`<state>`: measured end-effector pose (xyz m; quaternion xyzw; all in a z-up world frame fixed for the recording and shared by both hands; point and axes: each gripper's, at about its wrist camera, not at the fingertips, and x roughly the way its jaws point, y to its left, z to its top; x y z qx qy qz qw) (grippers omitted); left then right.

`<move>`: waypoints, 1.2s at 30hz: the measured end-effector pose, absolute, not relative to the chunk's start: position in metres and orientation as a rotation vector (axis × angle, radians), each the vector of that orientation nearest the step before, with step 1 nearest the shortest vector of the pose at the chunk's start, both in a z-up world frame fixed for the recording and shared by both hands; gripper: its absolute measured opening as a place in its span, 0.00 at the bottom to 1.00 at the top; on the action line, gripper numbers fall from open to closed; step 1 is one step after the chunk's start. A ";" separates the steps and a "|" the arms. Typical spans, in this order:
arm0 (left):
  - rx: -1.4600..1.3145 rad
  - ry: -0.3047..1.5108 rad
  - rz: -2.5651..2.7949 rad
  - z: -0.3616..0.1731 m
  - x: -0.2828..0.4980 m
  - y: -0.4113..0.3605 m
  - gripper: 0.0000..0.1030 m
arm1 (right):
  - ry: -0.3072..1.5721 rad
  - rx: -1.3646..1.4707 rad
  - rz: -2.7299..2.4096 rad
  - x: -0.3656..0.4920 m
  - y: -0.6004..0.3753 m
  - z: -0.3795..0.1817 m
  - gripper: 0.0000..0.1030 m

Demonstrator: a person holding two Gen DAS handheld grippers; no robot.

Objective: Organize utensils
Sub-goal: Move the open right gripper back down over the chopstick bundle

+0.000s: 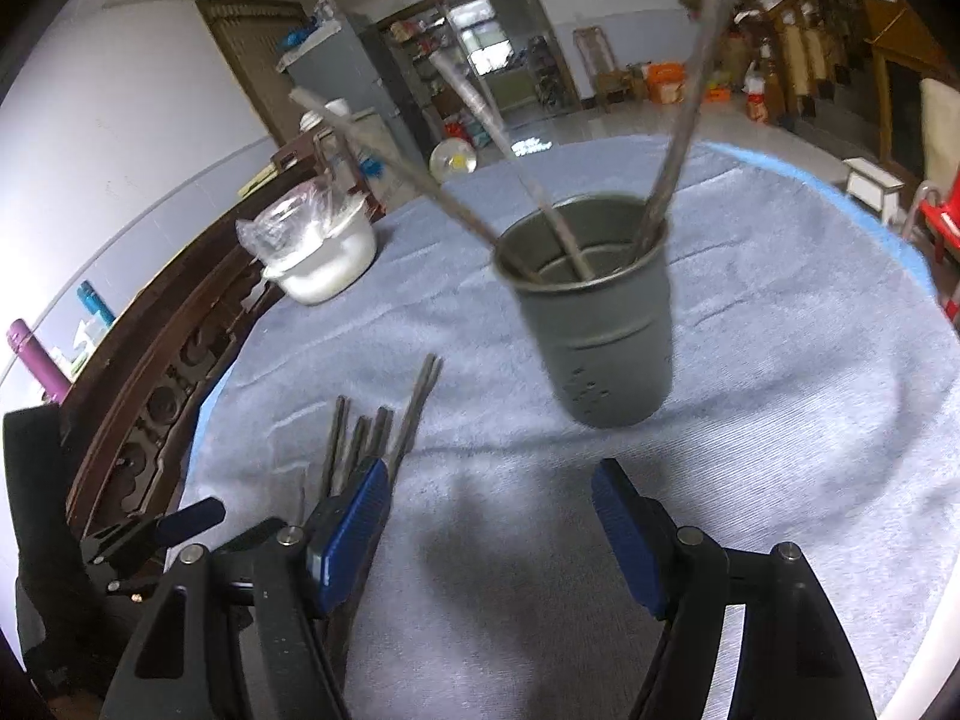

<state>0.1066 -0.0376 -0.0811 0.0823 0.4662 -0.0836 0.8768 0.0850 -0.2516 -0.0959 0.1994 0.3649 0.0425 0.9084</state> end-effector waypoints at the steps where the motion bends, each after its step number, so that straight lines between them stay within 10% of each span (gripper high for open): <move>1: 0.160 0.976 -0.168 -0.081 0.108 -0.032 0.66 | 0.767 0.407 0.097 0.088 -0.248 -0.097 0.67; 5: 0.083 1.005 -0.122 -0.082 0.119 0.000 0.66 | 0.867 0.391 0.157 0.105 -0.227 -0.109 0.39; 36: 0.066 1.090 -0.089 -0.122 0.145 0.044 0.66 | 1.034 0.136 0.155 0.146 -0.143 -0.138 0.40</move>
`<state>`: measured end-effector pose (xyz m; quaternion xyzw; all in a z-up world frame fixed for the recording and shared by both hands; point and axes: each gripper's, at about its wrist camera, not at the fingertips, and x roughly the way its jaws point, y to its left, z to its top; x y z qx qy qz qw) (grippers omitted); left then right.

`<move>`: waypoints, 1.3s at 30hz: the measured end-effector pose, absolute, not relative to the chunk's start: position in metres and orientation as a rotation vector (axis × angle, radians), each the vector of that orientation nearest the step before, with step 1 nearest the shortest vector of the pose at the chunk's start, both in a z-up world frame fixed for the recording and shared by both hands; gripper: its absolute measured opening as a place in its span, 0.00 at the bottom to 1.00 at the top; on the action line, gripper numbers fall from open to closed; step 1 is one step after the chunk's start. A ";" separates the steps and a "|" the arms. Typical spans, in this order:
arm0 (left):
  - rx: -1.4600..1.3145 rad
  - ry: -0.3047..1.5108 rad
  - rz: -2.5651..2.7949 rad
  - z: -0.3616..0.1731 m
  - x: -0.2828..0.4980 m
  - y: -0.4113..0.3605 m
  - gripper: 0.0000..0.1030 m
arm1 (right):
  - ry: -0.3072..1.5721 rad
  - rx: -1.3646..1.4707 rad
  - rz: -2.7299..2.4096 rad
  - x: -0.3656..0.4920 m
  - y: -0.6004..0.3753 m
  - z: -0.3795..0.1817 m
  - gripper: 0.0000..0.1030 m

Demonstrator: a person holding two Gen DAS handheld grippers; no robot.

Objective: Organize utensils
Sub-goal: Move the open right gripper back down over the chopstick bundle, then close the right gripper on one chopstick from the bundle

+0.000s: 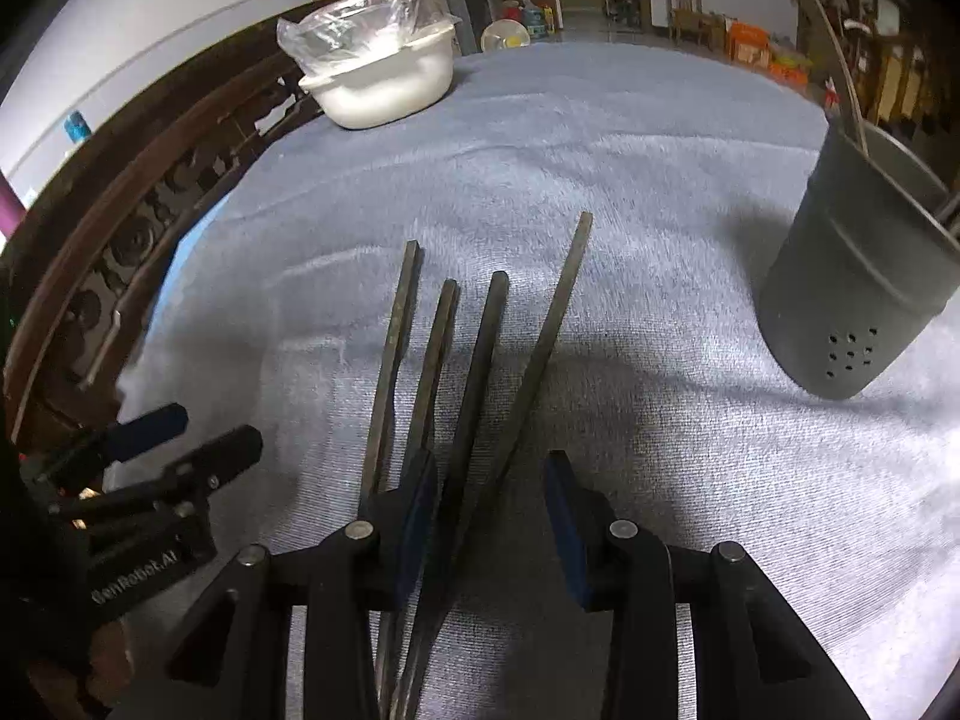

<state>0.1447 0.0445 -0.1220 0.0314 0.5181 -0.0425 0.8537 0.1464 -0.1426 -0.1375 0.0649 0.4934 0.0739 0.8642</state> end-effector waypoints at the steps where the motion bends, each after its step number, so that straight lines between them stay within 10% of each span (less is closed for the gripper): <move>1: 0.063 1.088 -0.094 -0.122 0.144 0.044 0.66 | 1.032 0.122 0.145 0.146 -0.141 -0.138 0.39; 39: 0.170 1.092 -0.243 -0.128 0.156 -0.017 0.66 | 1.110 0.414 0.038 0.139 -0.230 -0.139 0.40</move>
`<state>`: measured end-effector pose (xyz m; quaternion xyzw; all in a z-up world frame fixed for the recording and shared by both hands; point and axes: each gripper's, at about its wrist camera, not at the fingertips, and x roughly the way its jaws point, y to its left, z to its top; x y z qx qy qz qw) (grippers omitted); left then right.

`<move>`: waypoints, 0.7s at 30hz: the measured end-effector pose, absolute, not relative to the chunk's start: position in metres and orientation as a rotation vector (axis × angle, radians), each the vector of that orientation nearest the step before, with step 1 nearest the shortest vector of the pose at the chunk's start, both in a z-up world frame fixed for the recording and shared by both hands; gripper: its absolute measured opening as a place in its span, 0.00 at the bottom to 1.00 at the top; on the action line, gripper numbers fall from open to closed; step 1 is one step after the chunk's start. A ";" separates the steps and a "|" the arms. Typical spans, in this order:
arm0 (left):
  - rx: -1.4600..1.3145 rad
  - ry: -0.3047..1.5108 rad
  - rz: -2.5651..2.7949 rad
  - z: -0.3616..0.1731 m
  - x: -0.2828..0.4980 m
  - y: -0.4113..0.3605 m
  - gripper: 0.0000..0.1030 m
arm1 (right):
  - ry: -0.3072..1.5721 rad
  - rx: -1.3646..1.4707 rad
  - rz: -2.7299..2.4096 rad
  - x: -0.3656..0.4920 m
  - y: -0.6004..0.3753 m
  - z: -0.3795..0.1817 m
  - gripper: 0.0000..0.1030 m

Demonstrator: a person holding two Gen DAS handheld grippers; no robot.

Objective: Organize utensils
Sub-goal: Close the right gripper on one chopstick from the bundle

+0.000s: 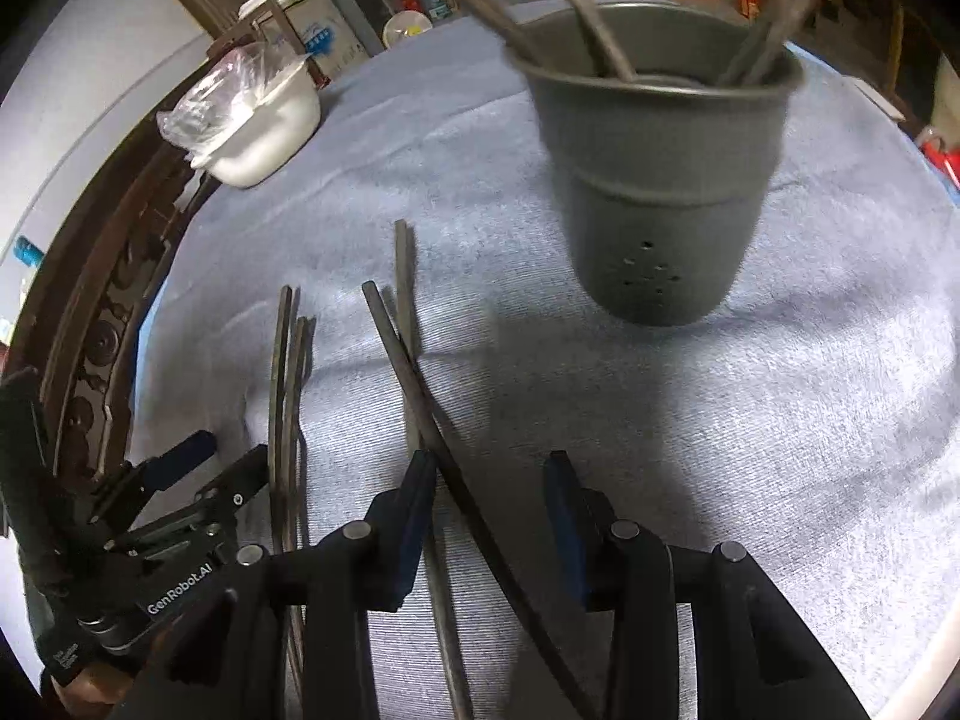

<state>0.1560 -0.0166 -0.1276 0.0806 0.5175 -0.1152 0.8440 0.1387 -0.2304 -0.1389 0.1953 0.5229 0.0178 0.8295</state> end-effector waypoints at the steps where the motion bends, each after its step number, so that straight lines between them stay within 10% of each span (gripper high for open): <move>1: 0.175 1.093 -0.242 -0.127 0.156 -0.017 0.66 | 1.105 0.435 0.036 0.138 -0.234 -0.139 0.40; 21: 0.175 1.115 -0.248 -0.129 0.147 -0.005 0.68 | 1.202 0.775 0.179 0.122 -0.247 -0.154 0.39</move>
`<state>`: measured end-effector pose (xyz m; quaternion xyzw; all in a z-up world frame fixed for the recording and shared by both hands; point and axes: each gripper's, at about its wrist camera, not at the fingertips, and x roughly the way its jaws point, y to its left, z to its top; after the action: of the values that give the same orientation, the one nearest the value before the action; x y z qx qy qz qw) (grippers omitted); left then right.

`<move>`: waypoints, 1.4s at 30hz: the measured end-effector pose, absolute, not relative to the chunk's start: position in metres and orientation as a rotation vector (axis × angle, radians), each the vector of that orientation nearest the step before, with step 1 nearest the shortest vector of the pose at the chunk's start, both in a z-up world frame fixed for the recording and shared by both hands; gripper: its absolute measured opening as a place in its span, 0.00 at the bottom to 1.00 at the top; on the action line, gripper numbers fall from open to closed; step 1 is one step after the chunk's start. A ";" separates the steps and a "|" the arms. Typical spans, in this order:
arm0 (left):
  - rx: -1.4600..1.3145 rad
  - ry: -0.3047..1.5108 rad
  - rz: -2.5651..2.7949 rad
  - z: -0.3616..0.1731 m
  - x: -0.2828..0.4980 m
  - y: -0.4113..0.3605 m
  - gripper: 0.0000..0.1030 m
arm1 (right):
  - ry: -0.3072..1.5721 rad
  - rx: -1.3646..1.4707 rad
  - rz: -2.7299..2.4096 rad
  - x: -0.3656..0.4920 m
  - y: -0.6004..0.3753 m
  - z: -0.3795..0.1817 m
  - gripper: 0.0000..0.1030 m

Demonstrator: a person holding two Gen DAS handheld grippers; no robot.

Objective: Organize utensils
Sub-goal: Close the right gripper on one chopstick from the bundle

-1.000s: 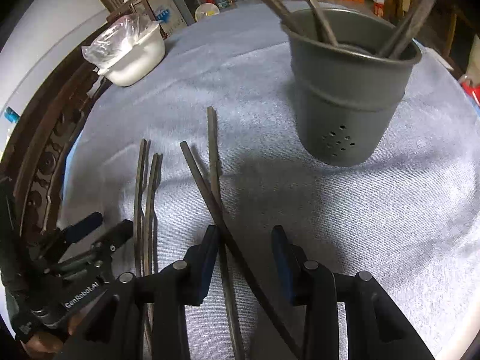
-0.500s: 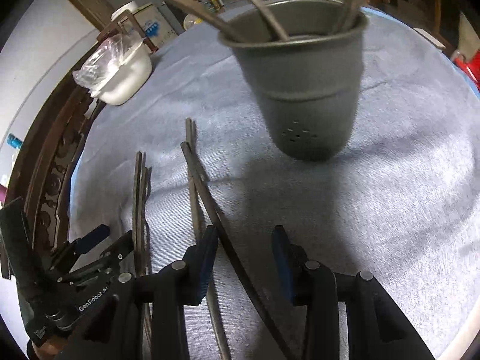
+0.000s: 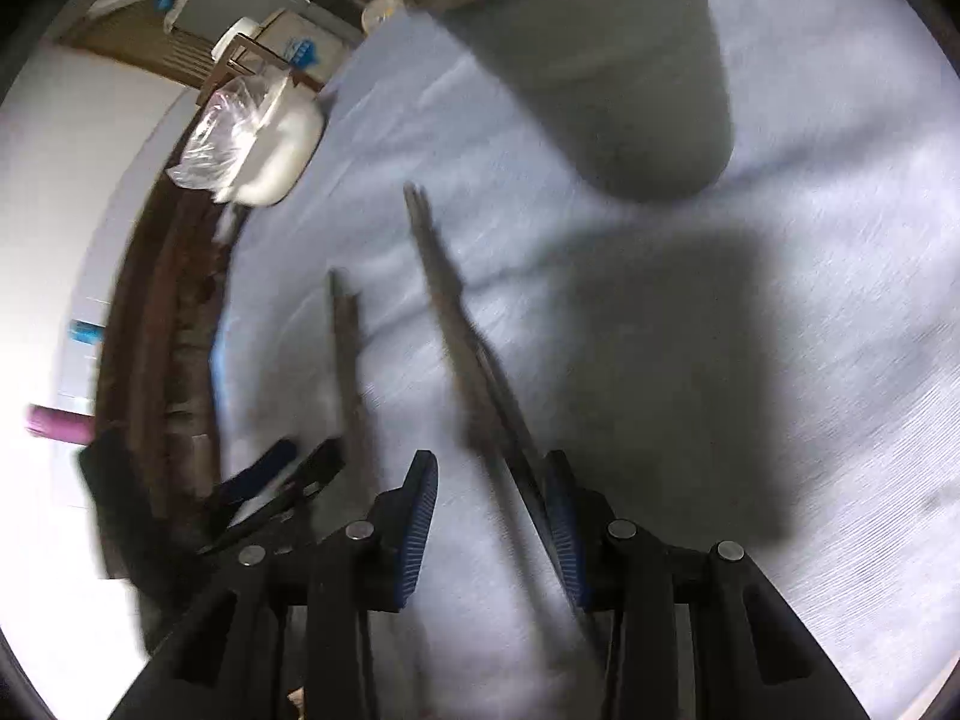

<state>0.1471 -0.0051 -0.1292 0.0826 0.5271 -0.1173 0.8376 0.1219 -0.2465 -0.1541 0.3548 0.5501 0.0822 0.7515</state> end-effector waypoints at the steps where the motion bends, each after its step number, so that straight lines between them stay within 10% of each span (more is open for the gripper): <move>1: 0.172 1.121 -0.242 -0.129 0.147 -0.004 0.68 | 1.199 0.781 0.179 0.121 -0.248 -0.154 0.39; 42: 0.072 1.192 -0.285 -0.118 0.150 -0.023 0.68 | 1.153 0.439 0.153 0.135 -0.238 -0.140 0.26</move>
<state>0.1505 -0.0225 -0.1180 0.0336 0.5594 -0.1338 0.8174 0.1346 -0.2378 -0.1397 0.2057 0.5399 0.0716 0.8131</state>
